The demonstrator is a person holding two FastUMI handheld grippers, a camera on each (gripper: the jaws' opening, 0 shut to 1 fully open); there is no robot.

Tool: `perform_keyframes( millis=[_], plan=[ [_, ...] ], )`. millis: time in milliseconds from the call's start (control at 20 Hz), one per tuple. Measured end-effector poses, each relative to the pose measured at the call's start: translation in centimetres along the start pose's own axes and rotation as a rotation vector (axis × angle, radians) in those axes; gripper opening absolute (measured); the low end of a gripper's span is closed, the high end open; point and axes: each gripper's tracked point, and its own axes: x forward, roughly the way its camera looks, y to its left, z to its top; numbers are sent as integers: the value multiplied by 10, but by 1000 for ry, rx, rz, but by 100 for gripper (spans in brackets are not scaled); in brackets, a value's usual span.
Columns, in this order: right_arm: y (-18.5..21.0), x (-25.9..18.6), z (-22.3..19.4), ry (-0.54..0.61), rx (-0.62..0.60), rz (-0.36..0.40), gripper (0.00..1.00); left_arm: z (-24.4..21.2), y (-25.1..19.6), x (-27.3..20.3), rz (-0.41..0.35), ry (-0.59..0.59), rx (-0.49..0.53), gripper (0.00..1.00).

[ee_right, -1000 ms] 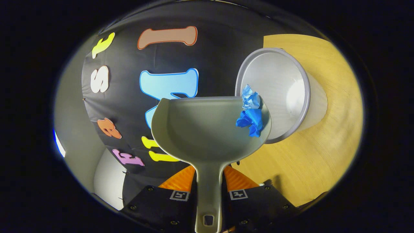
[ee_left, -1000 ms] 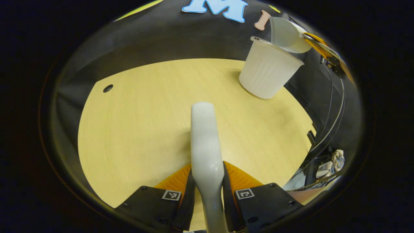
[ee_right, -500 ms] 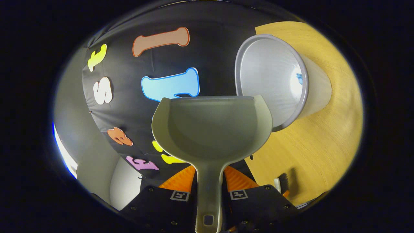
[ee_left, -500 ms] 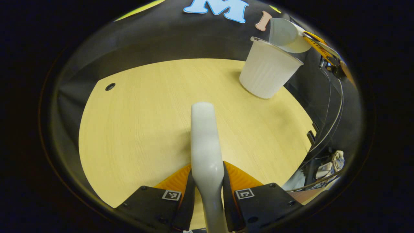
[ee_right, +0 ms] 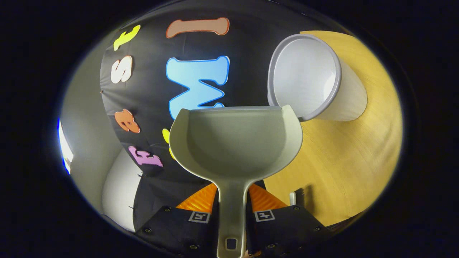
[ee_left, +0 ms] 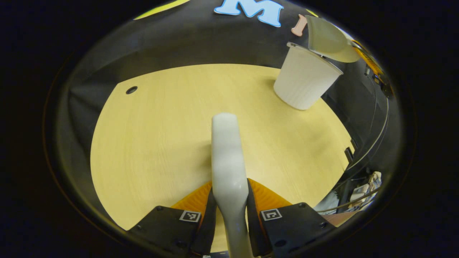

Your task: Pick up the small broom and dustpan from the desktop, sweep the trash into the dustpan with the broom, and then empty the trash into the garbage bin.

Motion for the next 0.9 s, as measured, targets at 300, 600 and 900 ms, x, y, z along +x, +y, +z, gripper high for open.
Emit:
perform_keyframes(
  millis=[300,600,900],
  plan=[
    [-35,7,-65,128,-201,-137,30,-1,18,11,56,-2,-39,49],
    [-100,14,-87,179,-381,-353,31,-4,24,16,70,0,-75,47],
    [-184,16,-89,188,-566,-629,31,-4,26,23,83,-4,-106,44]
  ],
)
